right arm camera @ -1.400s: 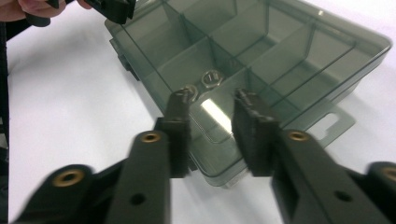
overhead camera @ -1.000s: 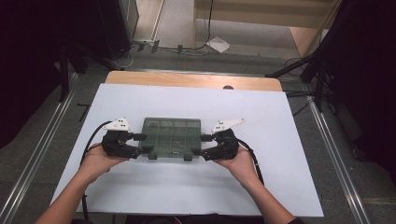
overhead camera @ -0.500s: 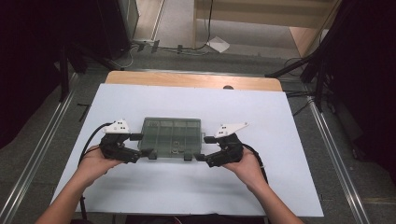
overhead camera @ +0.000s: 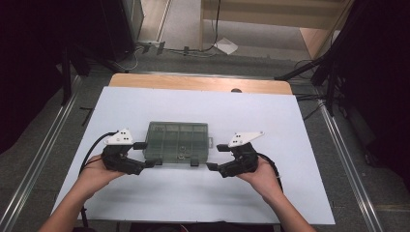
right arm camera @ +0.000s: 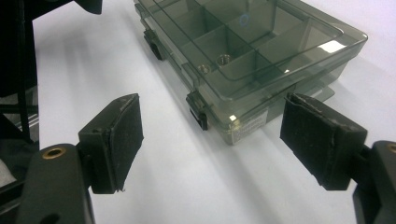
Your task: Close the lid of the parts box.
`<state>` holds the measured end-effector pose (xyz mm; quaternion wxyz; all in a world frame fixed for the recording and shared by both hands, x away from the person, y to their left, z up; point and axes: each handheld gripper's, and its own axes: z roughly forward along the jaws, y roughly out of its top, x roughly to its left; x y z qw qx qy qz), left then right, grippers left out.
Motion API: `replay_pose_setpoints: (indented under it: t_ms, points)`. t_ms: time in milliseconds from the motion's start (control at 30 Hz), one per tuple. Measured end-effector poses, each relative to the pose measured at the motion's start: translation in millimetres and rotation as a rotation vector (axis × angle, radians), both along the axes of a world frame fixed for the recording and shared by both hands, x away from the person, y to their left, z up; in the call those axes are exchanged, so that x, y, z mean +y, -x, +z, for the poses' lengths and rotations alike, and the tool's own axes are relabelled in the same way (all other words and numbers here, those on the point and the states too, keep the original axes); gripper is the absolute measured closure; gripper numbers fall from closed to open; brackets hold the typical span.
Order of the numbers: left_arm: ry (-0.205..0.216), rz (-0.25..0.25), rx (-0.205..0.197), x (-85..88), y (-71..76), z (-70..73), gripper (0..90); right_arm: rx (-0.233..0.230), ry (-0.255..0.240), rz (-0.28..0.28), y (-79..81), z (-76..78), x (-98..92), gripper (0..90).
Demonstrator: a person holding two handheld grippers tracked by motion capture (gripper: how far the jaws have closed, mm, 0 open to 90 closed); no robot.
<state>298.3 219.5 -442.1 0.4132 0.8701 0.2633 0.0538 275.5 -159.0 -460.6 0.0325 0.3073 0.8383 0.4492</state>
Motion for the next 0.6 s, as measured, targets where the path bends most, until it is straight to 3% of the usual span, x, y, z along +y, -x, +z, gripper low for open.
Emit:
replay_pose_setpoints:
  t_ms: [600]
  points:
    - [-0.017,0.029,-0.007,12.3,8.1,-6.5,25.2,-0.001,0.023,-0.053,14.4,-9.7,-31.7,22.1]
